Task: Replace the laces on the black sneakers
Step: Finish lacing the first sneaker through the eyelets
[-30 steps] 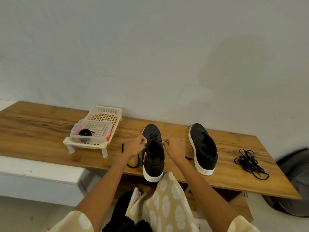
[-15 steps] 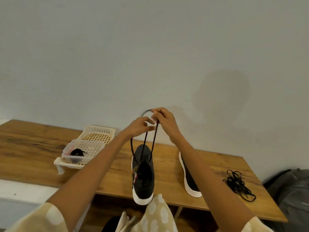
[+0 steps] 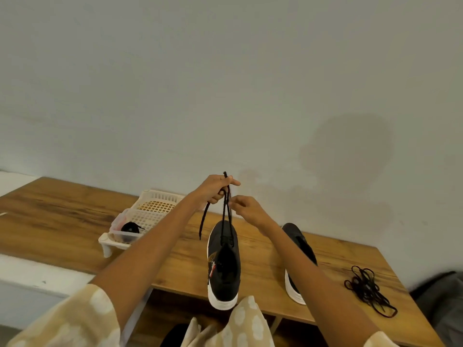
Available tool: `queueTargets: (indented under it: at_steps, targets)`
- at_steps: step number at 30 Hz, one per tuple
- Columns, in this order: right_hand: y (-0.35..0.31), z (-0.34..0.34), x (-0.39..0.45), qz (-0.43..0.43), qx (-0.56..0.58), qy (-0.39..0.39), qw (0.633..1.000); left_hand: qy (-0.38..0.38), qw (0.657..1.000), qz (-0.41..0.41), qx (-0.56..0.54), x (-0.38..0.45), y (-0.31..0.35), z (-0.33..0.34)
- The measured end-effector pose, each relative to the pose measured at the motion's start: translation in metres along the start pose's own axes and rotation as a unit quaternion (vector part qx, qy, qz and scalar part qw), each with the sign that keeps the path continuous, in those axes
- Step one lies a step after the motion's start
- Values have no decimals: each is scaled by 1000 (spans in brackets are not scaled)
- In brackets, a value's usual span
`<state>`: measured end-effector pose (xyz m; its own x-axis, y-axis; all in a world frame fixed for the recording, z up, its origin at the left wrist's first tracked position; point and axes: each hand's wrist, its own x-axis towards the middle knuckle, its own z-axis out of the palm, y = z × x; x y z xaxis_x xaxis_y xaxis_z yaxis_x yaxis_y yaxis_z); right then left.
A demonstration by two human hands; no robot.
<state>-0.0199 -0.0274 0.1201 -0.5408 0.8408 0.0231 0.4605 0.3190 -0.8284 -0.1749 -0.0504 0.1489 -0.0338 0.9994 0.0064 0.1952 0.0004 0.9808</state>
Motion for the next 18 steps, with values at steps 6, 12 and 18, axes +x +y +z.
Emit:
queueTargets:
  at_steps: [6,12,18]
  targets:
    - [-9,-6,8,6,268,52,962,-57,944,-60,320,2,10,-19]
    - [-36,-17,22,20,-30,-40,999,-133,868,-135,459,6,50,-39]
    - [-59,-21,15,-16,-16,-149,988,-45,966,69,244,7,51,-15]
